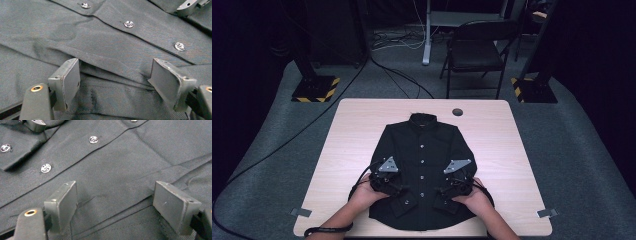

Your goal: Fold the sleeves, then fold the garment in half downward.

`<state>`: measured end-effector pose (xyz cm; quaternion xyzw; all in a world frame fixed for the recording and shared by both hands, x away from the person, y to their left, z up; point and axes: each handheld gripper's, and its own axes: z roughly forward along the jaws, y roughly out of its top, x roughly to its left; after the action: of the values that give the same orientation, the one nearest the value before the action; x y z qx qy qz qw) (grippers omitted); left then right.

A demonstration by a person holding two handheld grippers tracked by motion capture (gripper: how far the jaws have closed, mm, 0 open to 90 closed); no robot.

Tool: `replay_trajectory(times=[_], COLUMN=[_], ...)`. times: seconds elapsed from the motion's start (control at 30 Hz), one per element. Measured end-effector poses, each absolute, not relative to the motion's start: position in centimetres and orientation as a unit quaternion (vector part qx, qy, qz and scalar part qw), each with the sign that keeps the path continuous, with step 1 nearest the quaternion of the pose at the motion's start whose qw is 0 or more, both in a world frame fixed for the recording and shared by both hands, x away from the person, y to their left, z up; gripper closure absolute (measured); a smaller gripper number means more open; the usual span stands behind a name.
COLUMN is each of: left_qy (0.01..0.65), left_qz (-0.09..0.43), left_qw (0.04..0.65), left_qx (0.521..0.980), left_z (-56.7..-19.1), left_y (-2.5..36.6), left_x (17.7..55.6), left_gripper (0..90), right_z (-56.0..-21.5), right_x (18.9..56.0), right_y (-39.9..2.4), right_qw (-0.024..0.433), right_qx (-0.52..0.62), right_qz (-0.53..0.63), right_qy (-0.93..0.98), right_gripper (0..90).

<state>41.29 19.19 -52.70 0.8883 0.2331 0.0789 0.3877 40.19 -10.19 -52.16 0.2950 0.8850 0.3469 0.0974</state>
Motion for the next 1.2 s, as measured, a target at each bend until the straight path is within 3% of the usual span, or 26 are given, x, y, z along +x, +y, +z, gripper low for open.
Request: replay_trajectory(times=[0.5,0.93,1.2], left_qy=[0.227,0.218,0.23], left_qz=[0.084,0.064,0.066], left_qw=[0.389,0.373,0.379], left_qx=[0.889,0.9,0.894], left_z=[-52.9,-52.5,-50.5], left_y=[19.1,19.2,19.5], left_x=[40.2,38.7,40.3], left_gripper=[23.0,22.9,23.4], right_z=[-52.0,-51.1,-49.8], right_x=[39.6,38.7,39.9], right_y=[-10.2,-10.2,-10.6], right_qw=[0.095,0.044,0.055], right_qx=[0.277,0.258,0.28], right_qz=[0.331,0.302,0.317], right_qy=[0.897,0.917,0.904], right_gripper=[19.9,22.7,20.2])
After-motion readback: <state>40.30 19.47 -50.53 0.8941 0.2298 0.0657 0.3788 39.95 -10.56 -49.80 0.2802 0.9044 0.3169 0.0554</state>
